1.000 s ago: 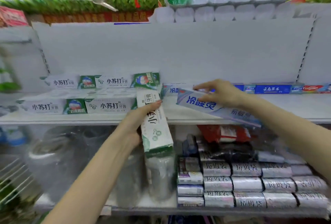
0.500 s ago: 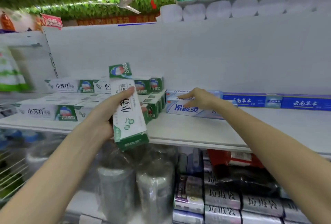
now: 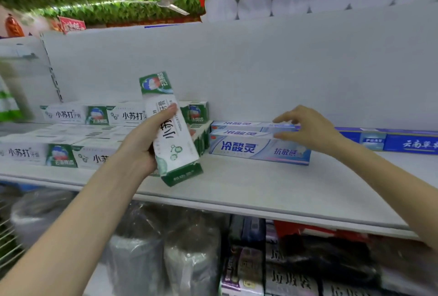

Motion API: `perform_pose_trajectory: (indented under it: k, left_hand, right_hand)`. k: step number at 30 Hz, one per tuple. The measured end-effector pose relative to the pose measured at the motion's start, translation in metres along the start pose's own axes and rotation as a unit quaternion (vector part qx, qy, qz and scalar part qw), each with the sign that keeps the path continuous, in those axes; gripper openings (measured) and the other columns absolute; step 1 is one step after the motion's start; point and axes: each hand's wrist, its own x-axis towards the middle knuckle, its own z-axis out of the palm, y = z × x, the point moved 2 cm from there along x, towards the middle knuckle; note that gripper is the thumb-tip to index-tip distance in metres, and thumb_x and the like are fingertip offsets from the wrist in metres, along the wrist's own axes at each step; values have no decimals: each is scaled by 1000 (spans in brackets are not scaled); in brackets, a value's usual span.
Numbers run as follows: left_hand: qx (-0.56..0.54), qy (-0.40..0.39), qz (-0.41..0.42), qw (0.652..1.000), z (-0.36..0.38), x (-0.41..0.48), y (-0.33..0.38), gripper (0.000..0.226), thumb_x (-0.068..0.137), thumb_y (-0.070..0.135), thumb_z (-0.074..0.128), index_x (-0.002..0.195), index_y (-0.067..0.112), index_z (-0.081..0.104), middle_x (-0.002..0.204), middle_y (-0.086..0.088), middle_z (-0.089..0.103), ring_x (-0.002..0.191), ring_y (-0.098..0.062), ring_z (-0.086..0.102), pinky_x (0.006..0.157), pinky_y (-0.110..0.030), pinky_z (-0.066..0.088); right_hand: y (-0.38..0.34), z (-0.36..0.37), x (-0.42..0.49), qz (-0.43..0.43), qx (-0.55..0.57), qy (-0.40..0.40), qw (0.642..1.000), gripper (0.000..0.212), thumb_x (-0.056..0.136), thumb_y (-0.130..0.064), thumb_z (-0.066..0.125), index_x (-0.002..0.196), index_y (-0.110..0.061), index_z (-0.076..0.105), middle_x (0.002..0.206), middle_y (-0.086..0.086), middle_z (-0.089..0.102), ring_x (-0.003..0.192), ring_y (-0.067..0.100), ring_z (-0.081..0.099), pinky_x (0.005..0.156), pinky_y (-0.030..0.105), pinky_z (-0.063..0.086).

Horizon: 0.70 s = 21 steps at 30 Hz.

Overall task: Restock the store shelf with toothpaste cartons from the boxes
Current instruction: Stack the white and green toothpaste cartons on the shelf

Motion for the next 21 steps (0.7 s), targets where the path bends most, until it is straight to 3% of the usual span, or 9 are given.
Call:
perform_pose_trajectory:
  k: [2, 5, 8, 12, 14, 18, 21]
  left_hand:
    - [-33, 19, 29, 999, 6, 10, -4, 11, 85, 24, 70, 90, 14, 66, 77, -6, 73, 63, -21, 72, 53, -39, 60]
    - [-63, 66, 92, 992, 14, 27, -11, 35, 83, 26, 74, 113, 11, 65, 92, -6, 74, 77, -20, 73, 68, -39, 60]
    - [-69, 106, 131, 983, 18, 36, -15, 42, 85, 28, 72, 122, 11, 59, 98, -4, 74, 73, -15, 73, 58, -29, 59]
    - [-11, 91, 128, 987, 18, 41, -18, 45, 86, 33, 70, 124, 13, 56, 99, -2, 74, 76, -15, 73, 54, -25, 57]
    - [6, 85, 123, 989, 18, 41, -17, 42, 87, 31, 69, 123, 12, 58, 97, -2, 74, 73, -14, 73, 52, -25, 57]
    - [14, 101, 137, 985, 21, 42, -19, 39, 88, 27, 68, 122, 9, 58, 96, -3, 74, 67, -11, 72, 49, -21, 54]
    - [40, 102, 136, 985, 22, 45, -19, 41, 88, 28, 68, 123, 10, 56, 96, -3, 73, 60, -8, 70, 45, -19, 51]
  right_hand:
    - [11, 15, -5, 41, 12, 10, 999, 42, 76, -51, 72, 113, -32, 66, 111, -1, 54, 107, 20, 54, 85, 39, 47]
    - [23, 34, -7, 110, 107, 42, 987, 48, 73, -53, 74, 114, -30, 65, 116, -2, 53, 108, 16, 50, 85, 34, 41]
    - [26, 40, -4, 113, 94, 53, 988, 54, 69, -55, 75, 115, -29, 65, 110, -1, 48, 109, 17, 48, 81, 31, 38]
    - [27, 37, -2, 112, 24, 42, 993, 64, 67, -55, 76, 122, -29, 55, 108, -2, 38, 122, 23, 37, 84, 35, 38]
    - [30, 34, 1, 132, 19, 32, 991, 70, 63, -56, 77, 122, -27, 53, 109, 1, 38, 118, 27, 41, 89, 39, 42]
    - [38, 36, 5, 166, 51, 49, 984, 65, 59, -52, 83, 109, -20, 55, 110, 7, 47, 92, 24, 47, 71, 31, 37]
    - [38, 40, 7, 147, 78, 82, 983, 56, 61, -44, 86, 100, -21, 53, 109, 11, 53, 88, 23, 49, 70, 30, 34]
